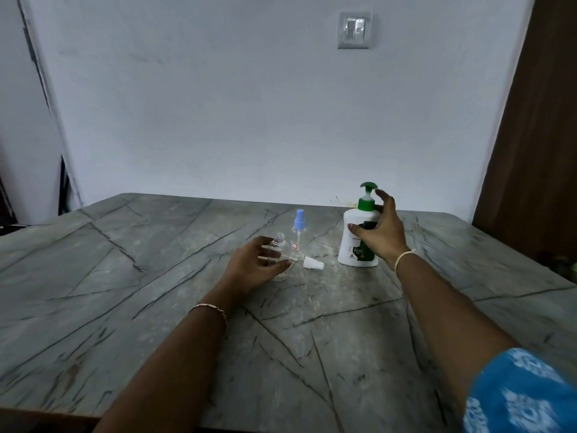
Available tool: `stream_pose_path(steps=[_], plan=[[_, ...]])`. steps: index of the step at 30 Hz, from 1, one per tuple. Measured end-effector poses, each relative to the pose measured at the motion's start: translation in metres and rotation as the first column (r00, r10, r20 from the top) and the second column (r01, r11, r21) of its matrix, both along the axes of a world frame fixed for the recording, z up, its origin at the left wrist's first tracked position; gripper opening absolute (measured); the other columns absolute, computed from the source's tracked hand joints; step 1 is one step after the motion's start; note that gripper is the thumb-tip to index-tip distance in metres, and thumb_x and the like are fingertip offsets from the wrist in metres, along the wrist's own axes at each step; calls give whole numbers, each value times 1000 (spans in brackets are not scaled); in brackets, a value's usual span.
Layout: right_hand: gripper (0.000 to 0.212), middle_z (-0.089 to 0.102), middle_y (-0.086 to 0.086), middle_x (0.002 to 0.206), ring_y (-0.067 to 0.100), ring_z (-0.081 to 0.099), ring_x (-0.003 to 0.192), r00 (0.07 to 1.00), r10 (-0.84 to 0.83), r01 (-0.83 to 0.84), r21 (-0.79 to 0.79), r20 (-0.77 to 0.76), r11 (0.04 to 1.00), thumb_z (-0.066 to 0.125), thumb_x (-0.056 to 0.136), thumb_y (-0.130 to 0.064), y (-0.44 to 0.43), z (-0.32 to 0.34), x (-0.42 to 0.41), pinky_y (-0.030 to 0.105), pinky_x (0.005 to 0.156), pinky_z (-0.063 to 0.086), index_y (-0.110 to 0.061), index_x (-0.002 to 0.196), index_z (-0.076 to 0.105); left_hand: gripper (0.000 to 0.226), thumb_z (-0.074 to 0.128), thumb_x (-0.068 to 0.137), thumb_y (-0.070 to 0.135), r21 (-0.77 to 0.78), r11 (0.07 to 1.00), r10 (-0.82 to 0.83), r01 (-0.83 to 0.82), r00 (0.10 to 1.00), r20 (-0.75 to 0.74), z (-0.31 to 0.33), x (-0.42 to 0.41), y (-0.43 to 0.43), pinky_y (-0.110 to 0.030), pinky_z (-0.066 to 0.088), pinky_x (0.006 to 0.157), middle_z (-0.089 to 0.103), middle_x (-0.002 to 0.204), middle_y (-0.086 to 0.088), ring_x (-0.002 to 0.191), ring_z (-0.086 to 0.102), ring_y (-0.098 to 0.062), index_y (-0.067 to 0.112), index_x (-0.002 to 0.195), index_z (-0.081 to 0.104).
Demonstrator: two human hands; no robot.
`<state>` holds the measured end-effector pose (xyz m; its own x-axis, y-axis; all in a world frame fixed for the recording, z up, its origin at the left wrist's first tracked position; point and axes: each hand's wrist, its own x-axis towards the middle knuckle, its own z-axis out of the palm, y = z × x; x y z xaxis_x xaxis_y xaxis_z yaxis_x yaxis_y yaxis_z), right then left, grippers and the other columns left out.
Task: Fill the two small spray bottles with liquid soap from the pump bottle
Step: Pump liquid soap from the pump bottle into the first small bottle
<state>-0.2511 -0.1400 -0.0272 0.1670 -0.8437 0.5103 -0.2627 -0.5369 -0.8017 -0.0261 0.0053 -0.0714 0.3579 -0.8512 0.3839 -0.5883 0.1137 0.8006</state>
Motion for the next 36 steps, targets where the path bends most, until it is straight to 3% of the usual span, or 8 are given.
stream_pose_path(steps=[5,12,15,22,27,30,34,36], plan=[[77,61,3,115,21,60,102,989,-101,95,55,106,994,88,62,-23,3,-1,3,39,93,49,-26,127,47,53,84,70,30,-9,1000,-12,12,1000,-24,0,0,0,-23,57,76,71,97,5,84,69,-7,19,115,59],[28,68,4,95,14,63,79,952,59,-136,239,301,961,77,76,-10,10,-3,3,24,68,47,-18,99,65,55,83,69,36,12,1000,-16,16,1000,-26,-3,3,-2,-33,58,81,71,99,5,87,69,-11,22,115,57],[32,67,5,97,17,63,82,935,76,-177,269,348,947,72,79,-7,7,-5,3,23,65,46,-15,109,64,55,83,70,33,11,1000,-21,21,999,-32,-1,1,-1,-31,59,80,70,101,3,88,69,-11,21,117,56],[43,64,6,102,23,61,92,940,106,-193,249,325,949,66,81,3,0,-11,-1,34,83,48,-16,117,54,55,83,71,30,0,1000,-26,26,999,-32,-4,-3,-4,-33,58,82,68,102,5,90,69,-12,22,117,54],[47,59,2,90,17,57,79,932,117,-196,208,342,958,61,79,7,2,-14,1,27,68,46,-23,114,49,58,83,69,31,-6,1000,-26,26,999,-21,-5,-5,-5,-31,58,83,68,101,8,89,69,-10,22,119,55],[39,57,1,89,19,56,80,929,112,-183,177,352,967,68,79,-3,3,-17,5,29,72,45,-20,109,50,58,83,70,29,6,999,-40,40,999,-36,-4,-5,-4,-31,58,81,67,105,3,90,69,-12,23,119,54],[55,55,-3,97,9,55,85,921,145,-201,123,362,972,81,73,-14,12,-17,6,21,70,45,-21,114,46,60,84,69,28,10,998,-55,55,998,-35,-5,-4,-4,-31,59,81,67,105,1,90,69,-13,21,120,53],[62,54,0,100,13,56,87,943,134,-173,104,305,979,84,69,-14,12,-19,4,25,73,47,-21,115,43,59,84,68,29,12,998,-58,59,998,-38,-5,-4,-5,-30,58,81,67,102,3,88,69,-11,23,118,53]])
